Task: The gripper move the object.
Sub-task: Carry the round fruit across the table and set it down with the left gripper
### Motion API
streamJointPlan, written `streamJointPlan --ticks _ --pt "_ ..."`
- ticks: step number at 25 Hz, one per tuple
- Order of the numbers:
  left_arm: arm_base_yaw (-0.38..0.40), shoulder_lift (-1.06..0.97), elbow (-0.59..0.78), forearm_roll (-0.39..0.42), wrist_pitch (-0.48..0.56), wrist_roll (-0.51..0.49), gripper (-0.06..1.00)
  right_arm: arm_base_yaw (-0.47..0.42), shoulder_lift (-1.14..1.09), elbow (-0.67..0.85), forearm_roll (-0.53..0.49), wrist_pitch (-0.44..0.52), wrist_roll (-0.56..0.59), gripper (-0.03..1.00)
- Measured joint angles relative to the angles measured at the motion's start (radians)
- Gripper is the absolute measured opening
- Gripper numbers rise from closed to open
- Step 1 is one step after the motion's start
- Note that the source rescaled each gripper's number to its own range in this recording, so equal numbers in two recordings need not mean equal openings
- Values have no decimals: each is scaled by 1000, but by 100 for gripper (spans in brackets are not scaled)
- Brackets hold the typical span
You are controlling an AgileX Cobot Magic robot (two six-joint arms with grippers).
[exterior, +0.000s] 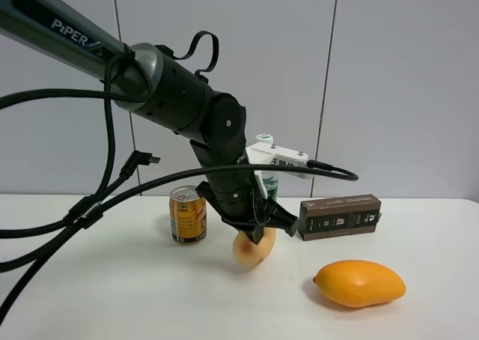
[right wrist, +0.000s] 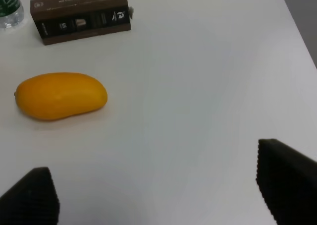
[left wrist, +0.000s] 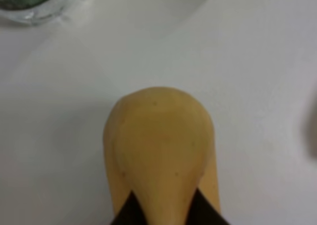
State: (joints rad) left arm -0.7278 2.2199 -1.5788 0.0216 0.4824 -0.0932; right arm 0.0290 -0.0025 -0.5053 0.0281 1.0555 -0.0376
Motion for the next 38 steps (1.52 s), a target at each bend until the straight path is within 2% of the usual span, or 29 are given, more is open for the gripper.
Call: streamJointPlan --ticks 13,15,16,17,19,21,22,24,29,33,38 --pt "0 36 -1 -3 -47 8 0 0 0 0 0 0 0 100" --pt "0 36 -1 -3 -47 8 3 0 0 0 0 0 0 100" --pt "0 37 -1 -3 -47 8 6 0 0 0 0 0 0 100" --pt "0 38 -1 -3 -47 9 14 0 0 0 0 0 0 100" --pt "0 38 -1 -3 -48 15 38 0 0 0 0 0 0 100" --pt "0 38 -1 -3 -48 16 71 0 0 0 0 0 0 100" --pt "0 38 -1 -3 -48 16 84 0 0 0 0 0 0 100" --pt "0 36 -1 -3 -44 16 95 0 0 0 0 0 0 100" --pt "0 18 -1 0 -34 16 100 0 0 0 0 0 0 100" --pt "0 -29 -1 2 18 16 100 0 0 0 0 0 0 100" --pt "0 -183 -1 7 93 18 100 0 0 0 0 0 0 100"
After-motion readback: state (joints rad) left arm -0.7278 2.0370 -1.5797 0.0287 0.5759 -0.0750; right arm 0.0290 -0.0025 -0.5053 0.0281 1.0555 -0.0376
